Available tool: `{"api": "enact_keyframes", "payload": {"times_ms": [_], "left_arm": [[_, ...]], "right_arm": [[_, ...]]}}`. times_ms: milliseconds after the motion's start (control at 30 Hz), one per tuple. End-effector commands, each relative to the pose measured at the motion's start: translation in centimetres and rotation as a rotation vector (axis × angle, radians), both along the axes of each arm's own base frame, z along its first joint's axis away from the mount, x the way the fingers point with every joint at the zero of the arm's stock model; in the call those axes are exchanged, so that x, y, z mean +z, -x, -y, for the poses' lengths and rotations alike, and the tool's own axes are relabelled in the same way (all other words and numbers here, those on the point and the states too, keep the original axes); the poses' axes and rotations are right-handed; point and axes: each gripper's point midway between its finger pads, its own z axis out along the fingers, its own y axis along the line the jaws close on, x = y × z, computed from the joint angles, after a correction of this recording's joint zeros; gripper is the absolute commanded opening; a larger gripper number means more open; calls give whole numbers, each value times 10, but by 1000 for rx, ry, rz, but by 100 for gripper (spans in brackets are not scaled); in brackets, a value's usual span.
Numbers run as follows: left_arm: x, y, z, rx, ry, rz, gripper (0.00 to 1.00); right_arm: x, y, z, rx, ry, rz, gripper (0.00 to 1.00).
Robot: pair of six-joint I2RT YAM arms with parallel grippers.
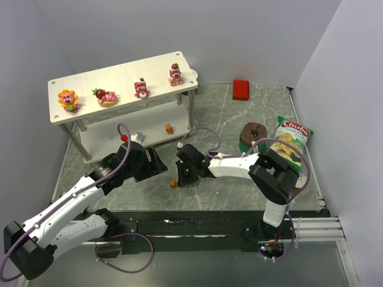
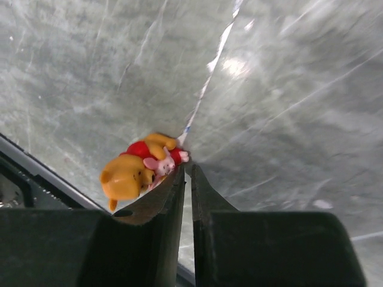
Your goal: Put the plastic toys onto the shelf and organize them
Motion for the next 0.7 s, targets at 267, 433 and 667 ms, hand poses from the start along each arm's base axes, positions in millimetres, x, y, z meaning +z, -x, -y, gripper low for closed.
{"api": "enact_keyframes", "payload": {"times_ms": [267,433,667], "left_arm": [[-10,25,-11,34,23,-81,77],[-15,32,-16,58,30,-104,77],[-10,36,-17,53,43,-99,78]], "right_arm": [[-15,42,-28,22,53,-56,17],[-14,33,-43,-6,57,-38,17],[10,42,-7,-11,100,29,31]]}}
